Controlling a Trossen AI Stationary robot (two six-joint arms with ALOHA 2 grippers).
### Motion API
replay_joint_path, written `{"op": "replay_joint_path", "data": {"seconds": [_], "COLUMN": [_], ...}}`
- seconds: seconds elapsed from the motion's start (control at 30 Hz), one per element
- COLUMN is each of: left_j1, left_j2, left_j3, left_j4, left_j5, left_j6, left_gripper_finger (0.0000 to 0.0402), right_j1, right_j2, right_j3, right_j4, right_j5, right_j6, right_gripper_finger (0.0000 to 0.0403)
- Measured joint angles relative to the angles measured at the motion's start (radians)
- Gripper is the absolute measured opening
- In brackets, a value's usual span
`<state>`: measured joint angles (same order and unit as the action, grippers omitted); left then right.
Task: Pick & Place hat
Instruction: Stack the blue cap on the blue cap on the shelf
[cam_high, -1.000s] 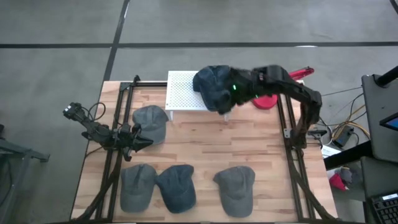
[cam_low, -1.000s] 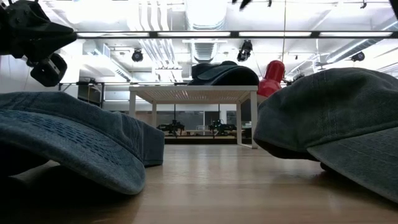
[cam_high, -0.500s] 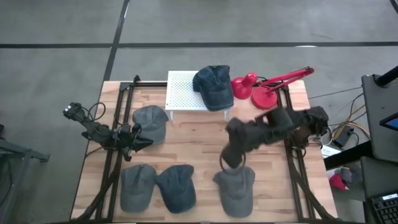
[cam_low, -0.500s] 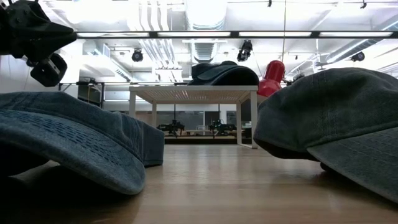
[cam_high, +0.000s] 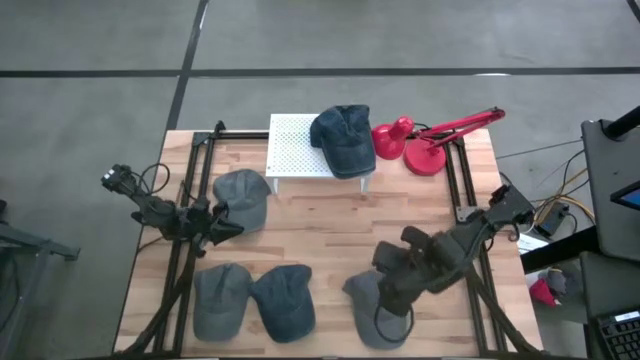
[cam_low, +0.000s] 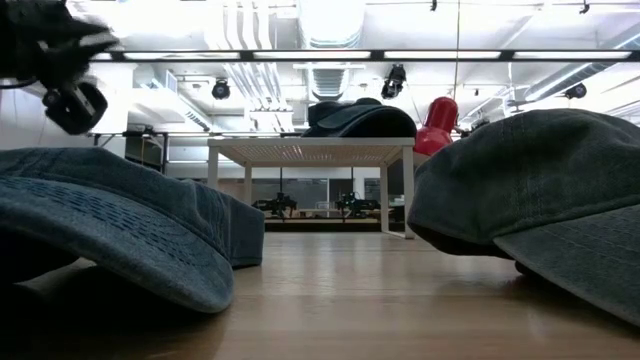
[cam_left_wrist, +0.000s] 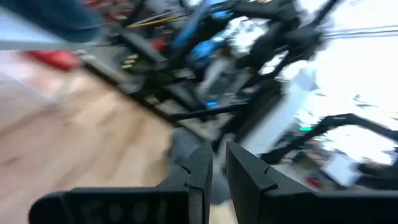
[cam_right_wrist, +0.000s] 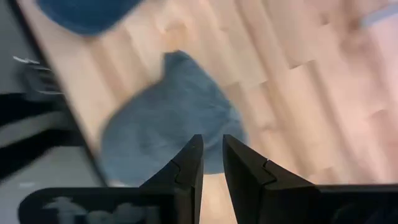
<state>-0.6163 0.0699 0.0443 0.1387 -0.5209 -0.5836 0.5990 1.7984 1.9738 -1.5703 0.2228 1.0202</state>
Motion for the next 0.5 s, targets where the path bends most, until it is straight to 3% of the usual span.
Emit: {"op": "replay_joint_path", "data": {"seconds": [0.2,0.33,0.5], "left_j1": [0.000,0.000,0.000], "left_j2": [0.051,0.118,0.255], "left_j3": [0.002,0.040,0.137], "left_j4": [0.266,0.268,0.260], "left_j5": [0.089,0.090,0.090], "left_j6": [0.158,0.170,0.166], "left_gripper_finger": [0.0051,0.0051,0.0051], "right_j1": [0.047,0.058,0.055], "right_j2": [-0.122,-0.271,-0.492], "right_j3": [-0.224,-0.398,-0.631], "right_j4": [0.004,0.080,0.343], "right_j5": [0.096,0.142,0.182], "right_j6": [0.043,0.085,0.003], "right_gripper_finger": [0.0042,0.0030,0.0018]}}
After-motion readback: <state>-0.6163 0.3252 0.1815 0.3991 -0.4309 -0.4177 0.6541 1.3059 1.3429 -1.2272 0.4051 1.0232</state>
